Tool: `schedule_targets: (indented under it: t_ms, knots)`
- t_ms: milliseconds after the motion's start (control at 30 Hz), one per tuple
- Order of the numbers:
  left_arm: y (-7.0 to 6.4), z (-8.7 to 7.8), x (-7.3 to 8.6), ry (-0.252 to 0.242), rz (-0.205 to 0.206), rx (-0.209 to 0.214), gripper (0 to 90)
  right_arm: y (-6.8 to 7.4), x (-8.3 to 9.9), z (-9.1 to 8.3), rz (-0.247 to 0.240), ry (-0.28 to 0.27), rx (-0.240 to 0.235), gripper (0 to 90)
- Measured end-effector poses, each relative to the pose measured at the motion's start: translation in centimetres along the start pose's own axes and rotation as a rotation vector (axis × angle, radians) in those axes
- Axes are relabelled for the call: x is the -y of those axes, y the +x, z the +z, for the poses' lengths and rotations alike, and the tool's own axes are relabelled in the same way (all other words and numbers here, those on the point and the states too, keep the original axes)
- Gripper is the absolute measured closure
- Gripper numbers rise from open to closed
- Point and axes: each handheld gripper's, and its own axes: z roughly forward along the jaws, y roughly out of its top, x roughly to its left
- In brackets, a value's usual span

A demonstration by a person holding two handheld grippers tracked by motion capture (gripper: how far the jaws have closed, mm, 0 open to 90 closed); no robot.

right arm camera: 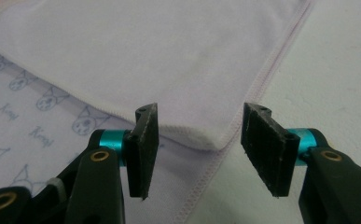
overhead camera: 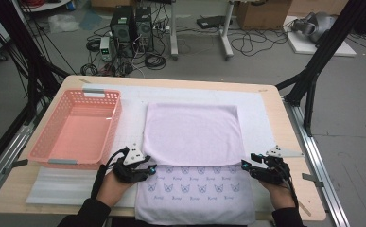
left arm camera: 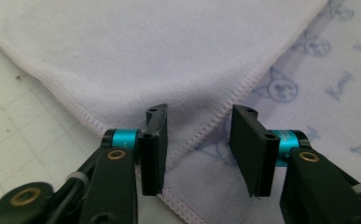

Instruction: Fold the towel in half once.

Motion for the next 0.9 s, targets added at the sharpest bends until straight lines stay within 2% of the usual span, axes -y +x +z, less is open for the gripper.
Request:
schedule_targets:
  t_ms: [100,233,300,433,500,700,800,900]
  knots:
    - [0.1,0.3,-0.2,-0.005,-0.015,-0.021,59.6,0.0,0.0,0.1,-0.005,0.001,-0.001,45.9]
    - [0.2,0.4,-0.3,-0.009,-0.031,-0.061,80.6,0.2,0.0,0.2,-0.013,0.007,-0.004,45.9]
    - [0.3,0.3,-0.2,-0.014,-0.037,-0.057,84.3,0.1,0.0,0.2,-0.011,0.005,-0.005,45.9]
    - [0.5,-0.2,-0.2,-0.028,-0.056,-0.027,85.7,0.0,0.0,0.1,-0.004,0.005,-0.003,45.9]
    - [0.4,-0.7,-0.2,-0.045,-0.079,0.000,85.7,0.0,0.0,0.1,-0.007,0.006,-0.003,45.9]
    - [0.2,-2.3,-0.3,-0.065,-0.079,0.026,85.5,-0.4,0.0,-0.5,0.004,-0.012,0.007,46.2]
    - [0.3,-2.3,-0.3,-0.070,-0.089,0.028,85.5,-0.2,0.0,-0.6,-0.023,-0.022,-0.025,46.3]
    - [0.3,-2.1,-0.1,-0.064,-0.095,0.032,85.4,0.3,-0.2,0.1,-0.066,-0.021,-0.025,45.9]
